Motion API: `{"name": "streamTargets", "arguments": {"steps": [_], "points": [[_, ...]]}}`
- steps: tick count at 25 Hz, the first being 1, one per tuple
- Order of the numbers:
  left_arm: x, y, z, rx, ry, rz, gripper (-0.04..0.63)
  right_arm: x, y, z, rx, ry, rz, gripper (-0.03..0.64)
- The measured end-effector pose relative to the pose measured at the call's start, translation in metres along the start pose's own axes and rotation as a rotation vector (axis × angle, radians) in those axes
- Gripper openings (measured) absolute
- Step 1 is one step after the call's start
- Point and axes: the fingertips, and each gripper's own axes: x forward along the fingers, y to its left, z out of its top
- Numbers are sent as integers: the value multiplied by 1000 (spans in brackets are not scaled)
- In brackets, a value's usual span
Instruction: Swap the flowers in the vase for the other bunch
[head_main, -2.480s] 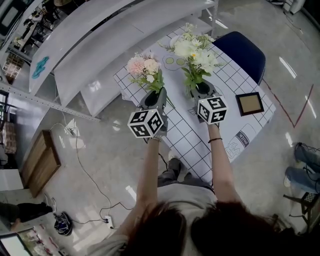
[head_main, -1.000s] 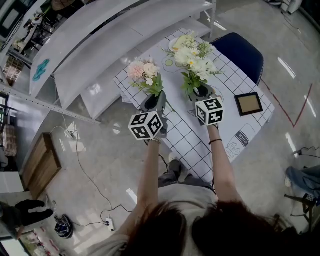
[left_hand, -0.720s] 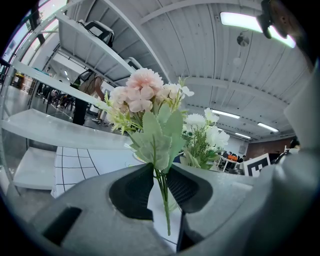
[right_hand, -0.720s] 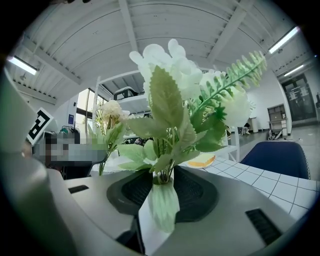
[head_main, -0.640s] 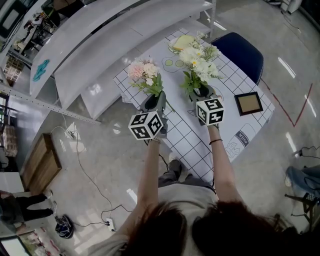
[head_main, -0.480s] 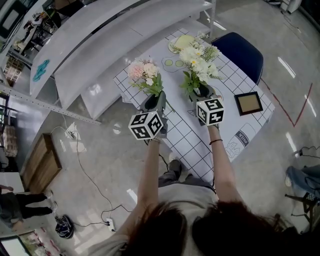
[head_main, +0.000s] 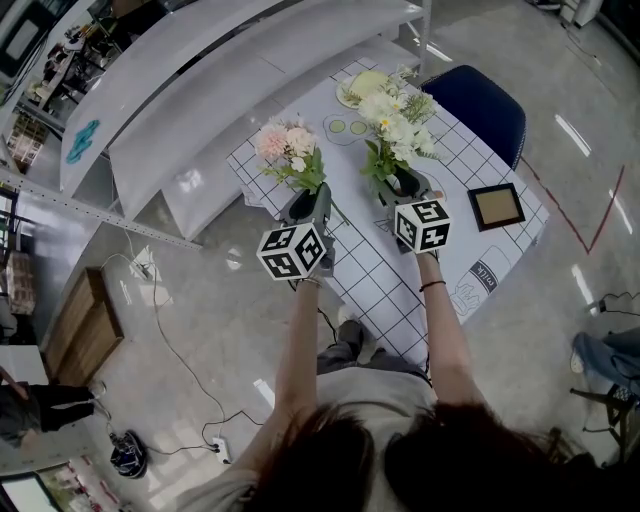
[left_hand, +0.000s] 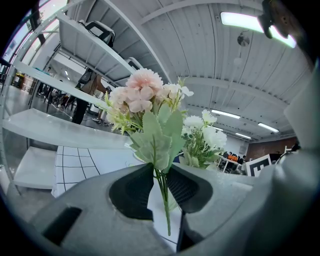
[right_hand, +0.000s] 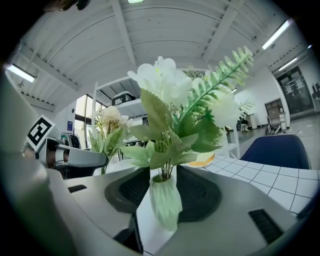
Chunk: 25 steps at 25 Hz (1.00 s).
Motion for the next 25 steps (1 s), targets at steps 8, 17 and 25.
{"name": "streamTargets", "arguments": {"steps": [8,17,25], "points": [[-2,-3,-2,3,-1,-4,80,-6,1,-1,10,-1,-2,129],[-6,-7,-5,-6,-2,-7,80,-24,-2,-2,50,-10,-33,127],[-13,-16,-5,-6,-4,-21,80,-40,12,-1,68,-14,-18,109]]}}
